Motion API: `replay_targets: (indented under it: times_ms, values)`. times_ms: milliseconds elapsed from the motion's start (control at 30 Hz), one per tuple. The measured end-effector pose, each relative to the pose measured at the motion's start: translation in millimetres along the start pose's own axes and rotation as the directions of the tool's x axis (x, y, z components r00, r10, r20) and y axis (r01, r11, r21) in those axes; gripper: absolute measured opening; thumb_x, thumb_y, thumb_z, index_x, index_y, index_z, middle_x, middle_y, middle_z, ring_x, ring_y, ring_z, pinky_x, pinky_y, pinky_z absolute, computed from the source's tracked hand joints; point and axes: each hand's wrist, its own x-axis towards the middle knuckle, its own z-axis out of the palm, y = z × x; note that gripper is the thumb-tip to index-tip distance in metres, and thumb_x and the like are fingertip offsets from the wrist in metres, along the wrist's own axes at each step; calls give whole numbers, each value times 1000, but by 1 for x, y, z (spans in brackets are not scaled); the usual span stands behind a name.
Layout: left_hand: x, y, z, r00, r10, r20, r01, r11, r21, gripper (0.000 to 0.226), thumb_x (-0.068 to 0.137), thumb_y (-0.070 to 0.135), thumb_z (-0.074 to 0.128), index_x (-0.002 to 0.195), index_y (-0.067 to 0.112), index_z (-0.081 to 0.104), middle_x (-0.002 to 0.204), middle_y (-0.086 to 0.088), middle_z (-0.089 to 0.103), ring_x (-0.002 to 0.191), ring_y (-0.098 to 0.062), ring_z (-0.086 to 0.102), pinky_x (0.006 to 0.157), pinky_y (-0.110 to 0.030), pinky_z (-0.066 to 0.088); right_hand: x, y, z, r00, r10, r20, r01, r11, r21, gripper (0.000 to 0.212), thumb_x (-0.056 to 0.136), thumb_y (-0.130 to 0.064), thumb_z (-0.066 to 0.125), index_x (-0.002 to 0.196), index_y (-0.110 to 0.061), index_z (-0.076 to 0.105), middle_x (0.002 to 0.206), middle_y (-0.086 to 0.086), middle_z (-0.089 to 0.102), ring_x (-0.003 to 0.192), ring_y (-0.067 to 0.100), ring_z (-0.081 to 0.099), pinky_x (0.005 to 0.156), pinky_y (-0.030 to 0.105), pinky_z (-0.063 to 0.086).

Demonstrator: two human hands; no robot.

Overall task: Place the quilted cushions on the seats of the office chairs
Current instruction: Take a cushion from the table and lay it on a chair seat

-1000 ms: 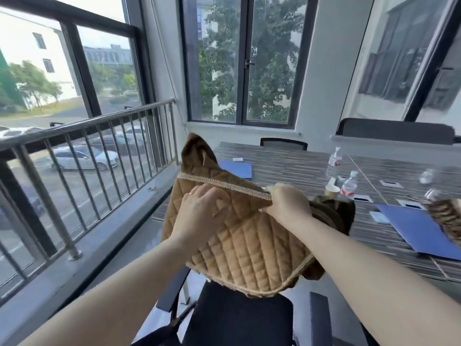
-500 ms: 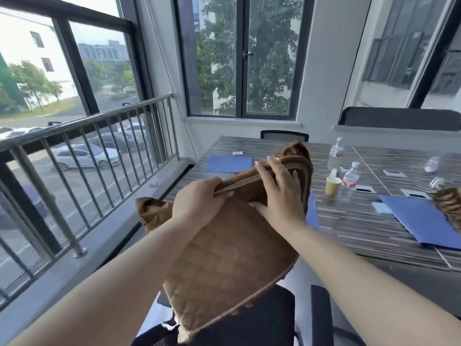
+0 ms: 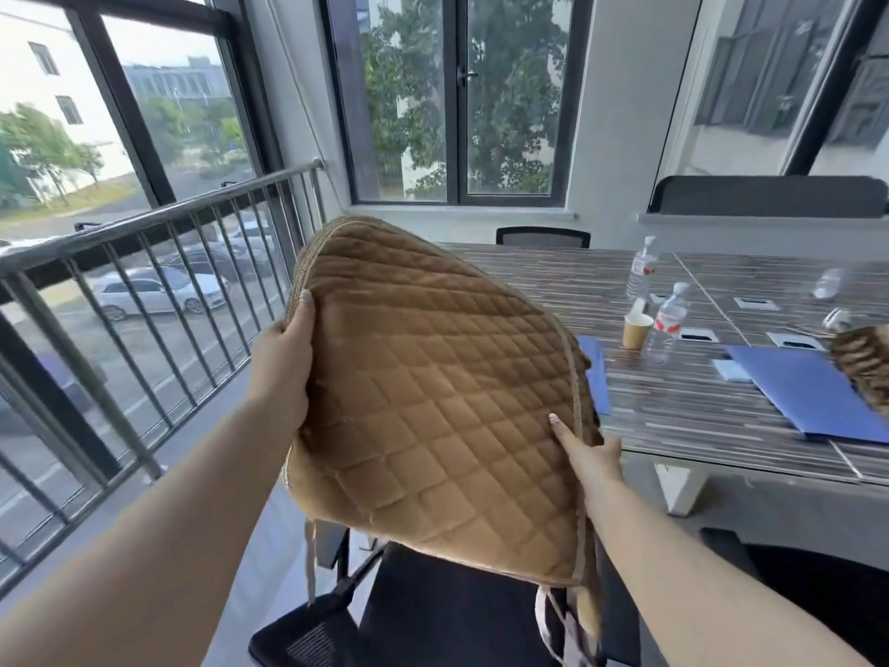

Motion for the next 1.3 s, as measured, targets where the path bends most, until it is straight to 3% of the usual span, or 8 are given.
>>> replay_targets:
  times_ms: [100,167,300,367,500,933,1133,1300]
  values:
    - [0,-18,-8,999,-21,-40,22,1000,11,36,90,52,53,96,17,62,76,4,60,67,-10,55,55,-24,41,-2,12,-2,996,39,81,-43,998,47,66,68,-43,82,114,-2,58,115,17,62,99,31,60,88,37,49]
    - [6,-46,-15,995,-51,-83,59,994,93,37,91,50,52,96,15,61,75,3,56,73,-17,55,61,-27,42,-1,25,0,998,17,56,-18,1000,15,48,62,-40,85,89,-6,65,98,14,69,84,28,63,84,39,54]
    - [16,-103,-36,979,-151,-136,183,947,264,60,86,59,53,107,3,62,102,-13,64,95,-31,56,83,-41,47,5,42,-4,999,29,23,-27,997,-74,58,56,-43,85,96,-6,66,94,11,70,86,30,66,81,39,55]
    - [16,-123,-38,975,-181,-126,212,924,319,65,84,58,56,112,0,61,114,-17,63,97,-33,56,83,-42,46,6,46,-11,999,50,7,-49,994,-98,54,61,-38,85,97,-3,64,95,14,68,89,33,65,81,39,54]
    - [6,-162,-37,967,-229,-108,253,850,462,59,83,49,63,107,-5,60,106,-19,63,86,-31,54,71,-34,40,15,80,-18,995,94,-18,-96,979,-178,61,52,-40,87,96,-5,62,98,16,68,90,35,65,85,45,54]
    - [26,-296,-45,813,-581,-28,427,563,707,44,84,37,69,95,-5,63,74,-11,58,68,-27,54,59,-34,43,17,156,-1,948,299,-108,-317,863,-394,59,71,-28,82,110,7,56,110,22,63,95,36,60,81,39,48]
    - [82,-337,-13,781,-622,60,382,551,742,61,81,42,68,121,-3,56,110,-19,64,92,-33,59,68,-35,47,58,161,35,932,304,-198,-360,848,-389,60,69,-31,82,109,5,57,108,22,65,94,37,62,84,43,52]
    - [117,-381,21,768,-635,80,370,542,755,56,82,39,68,121,0,55,109,-15,63,89,-31,59,65,-33,44,103,165,65,928,290,-233,-368,815,-449,60,75,-34,78,114,6,56,110,22,64,92,36,61,65,34,41]
